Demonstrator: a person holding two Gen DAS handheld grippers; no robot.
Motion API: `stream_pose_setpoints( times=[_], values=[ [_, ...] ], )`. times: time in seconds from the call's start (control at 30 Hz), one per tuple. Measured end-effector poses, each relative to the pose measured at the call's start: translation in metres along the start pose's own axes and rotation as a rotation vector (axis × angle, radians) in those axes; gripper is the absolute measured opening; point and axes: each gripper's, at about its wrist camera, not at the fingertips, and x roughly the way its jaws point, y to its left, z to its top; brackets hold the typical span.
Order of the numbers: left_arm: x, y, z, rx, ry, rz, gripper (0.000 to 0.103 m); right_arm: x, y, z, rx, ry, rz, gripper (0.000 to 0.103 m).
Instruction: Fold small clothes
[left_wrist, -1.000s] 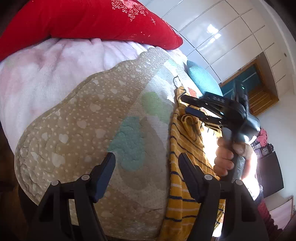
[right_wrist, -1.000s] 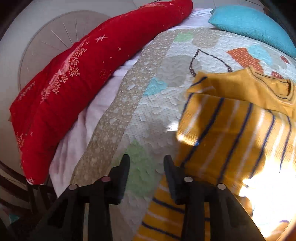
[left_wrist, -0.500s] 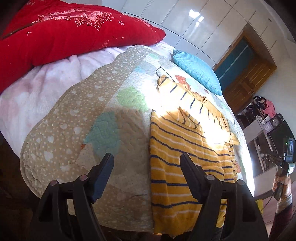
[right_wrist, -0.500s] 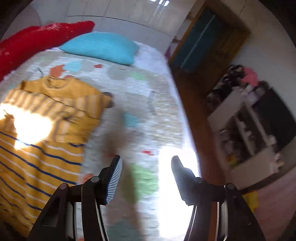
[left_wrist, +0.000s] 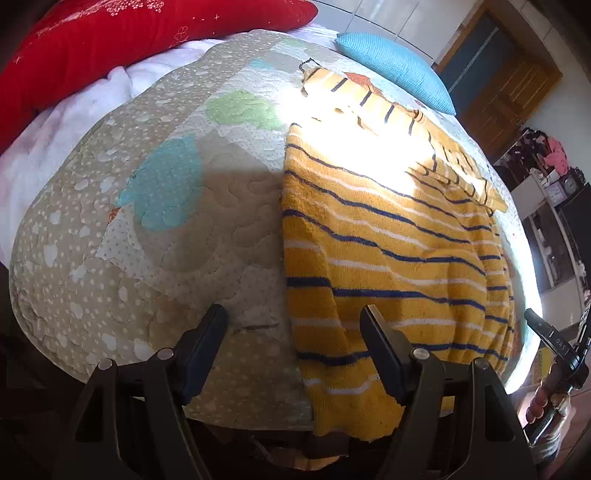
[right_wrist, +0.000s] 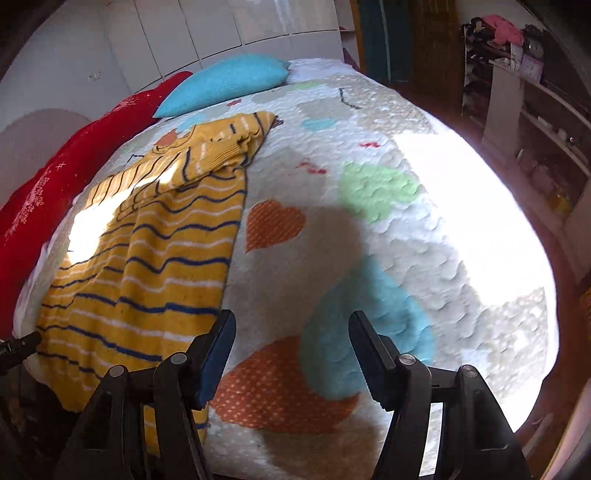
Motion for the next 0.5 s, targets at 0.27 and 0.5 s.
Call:
stream_pose_setpoints(
  times=[0.27, 0.5],
  values=[
    [0.017, -0.017, -0.012, 0.03, 0.017, 0.113, 0.09, 0.013, 0.032, -0.03, 0.023, -0.043, 0.013, 0.081],
    [0.026, -0.021, -0.015, 0.038, 0.029, 0.143, 0.1, 0.019, 0.046, -0.04, -0.011, -0.096, -0.056, 0.092]
  ],
)
